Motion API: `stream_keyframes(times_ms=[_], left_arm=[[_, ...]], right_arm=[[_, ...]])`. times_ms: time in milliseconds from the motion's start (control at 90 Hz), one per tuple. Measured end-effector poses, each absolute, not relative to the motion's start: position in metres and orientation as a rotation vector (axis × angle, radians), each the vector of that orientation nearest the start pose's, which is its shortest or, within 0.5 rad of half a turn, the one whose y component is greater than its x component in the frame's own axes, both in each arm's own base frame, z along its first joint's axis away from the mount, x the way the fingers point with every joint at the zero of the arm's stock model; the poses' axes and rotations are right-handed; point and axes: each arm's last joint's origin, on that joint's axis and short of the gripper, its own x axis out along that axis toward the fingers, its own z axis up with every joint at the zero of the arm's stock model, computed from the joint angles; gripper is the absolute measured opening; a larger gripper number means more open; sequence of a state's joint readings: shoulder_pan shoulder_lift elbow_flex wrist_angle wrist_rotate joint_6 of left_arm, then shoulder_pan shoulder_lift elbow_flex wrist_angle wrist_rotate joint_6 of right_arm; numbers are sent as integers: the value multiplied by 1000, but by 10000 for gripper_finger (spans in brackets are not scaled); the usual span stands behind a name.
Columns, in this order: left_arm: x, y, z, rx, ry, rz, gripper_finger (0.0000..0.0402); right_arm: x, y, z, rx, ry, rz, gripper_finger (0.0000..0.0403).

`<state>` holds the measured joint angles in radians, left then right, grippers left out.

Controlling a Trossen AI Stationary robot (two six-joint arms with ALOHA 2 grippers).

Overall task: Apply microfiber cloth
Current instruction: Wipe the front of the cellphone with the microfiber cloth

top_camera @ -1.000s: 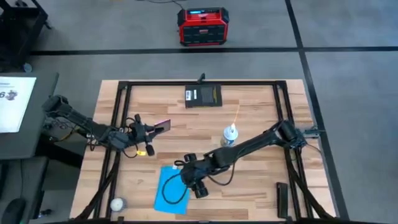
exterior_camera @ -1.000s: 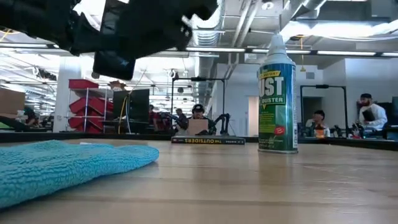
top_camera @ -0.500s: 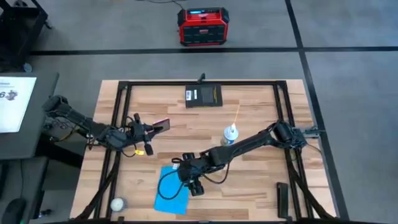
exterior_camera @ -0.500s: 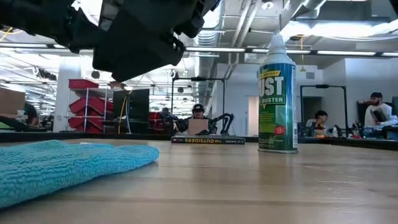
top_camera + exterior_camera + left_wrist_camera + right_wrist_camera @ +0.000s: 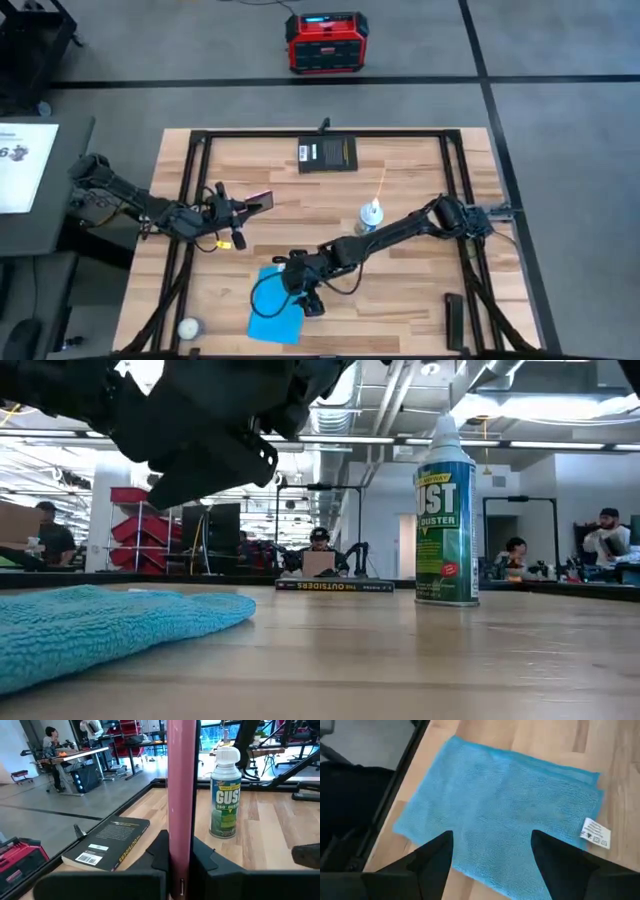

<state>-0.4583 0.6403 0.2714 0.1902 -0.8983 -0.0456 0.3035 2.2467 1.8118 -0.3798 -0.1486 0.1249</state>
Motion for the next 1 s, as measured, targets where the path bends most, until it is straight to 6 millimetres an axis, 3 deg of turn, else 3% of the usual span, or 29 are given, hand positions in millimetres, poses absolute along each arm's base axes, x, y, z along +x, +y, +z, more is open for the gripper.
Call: stream_keyframes(times_ms=[133,422,667,811,1000], left_arm=[[138,-43,214,68,130,441,6],[138,-43,214,64,129,439,6],[138,-43,213,61,130,439,6],[138,-43,212,60,141,441,6],[138,-43,212,52,140,440,6]], right_arm=[[473,156,188,47,859,381,257],[477,167,141,66,951,406,257],[480,164,136,68,944,390,246],[482,164,129,12,936,365,192],[483,161,129,-40,922,313,57]])
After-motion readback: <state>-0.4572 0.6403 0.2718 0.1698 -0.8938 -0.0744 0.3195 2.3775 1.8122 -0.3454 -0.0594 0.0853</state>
